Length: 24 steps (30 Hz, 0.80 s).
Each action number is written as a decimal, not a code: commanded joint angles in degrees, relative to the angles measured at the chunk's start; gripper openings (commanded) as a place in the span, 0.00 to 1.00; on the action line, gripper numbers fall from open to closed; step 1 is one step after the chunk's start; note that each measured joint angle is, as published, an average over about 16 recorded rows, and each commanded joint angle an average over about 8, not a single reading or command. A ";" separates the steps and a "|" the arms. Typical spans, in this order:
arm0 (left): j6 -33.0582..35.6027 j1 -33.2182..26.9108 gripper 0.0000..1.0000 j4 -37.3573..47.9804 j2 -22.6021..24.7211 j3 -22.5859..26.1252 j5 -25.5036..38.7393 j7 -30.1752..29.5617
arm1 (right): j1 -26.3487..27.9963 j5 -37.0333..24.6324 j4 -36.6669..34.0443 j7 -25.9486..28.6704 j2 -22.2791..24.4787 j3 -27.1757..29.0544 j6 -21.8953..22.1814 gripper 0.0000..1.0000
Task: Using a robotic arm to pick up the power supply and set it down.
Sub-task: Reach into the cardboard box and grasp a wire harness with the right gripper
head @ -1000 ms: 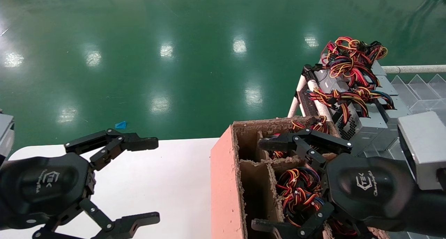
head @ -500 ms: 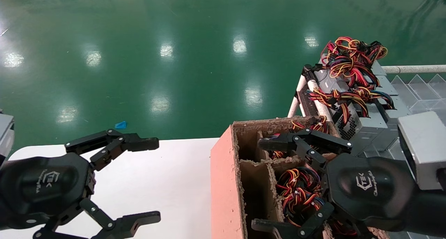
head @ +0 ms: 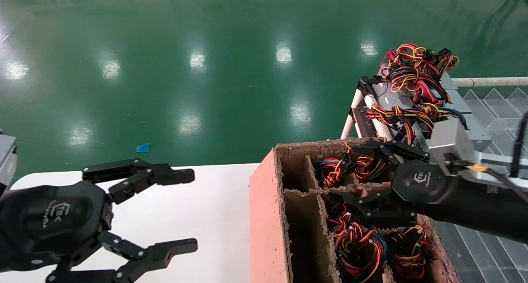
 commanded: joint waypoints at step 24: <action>0.00 0.00 0.00 0.00 0.00 0.00 0.00 0.00 | 6.01 -6.31 -18.91 -6.57 -8.20 -4.43 -1.98 0.00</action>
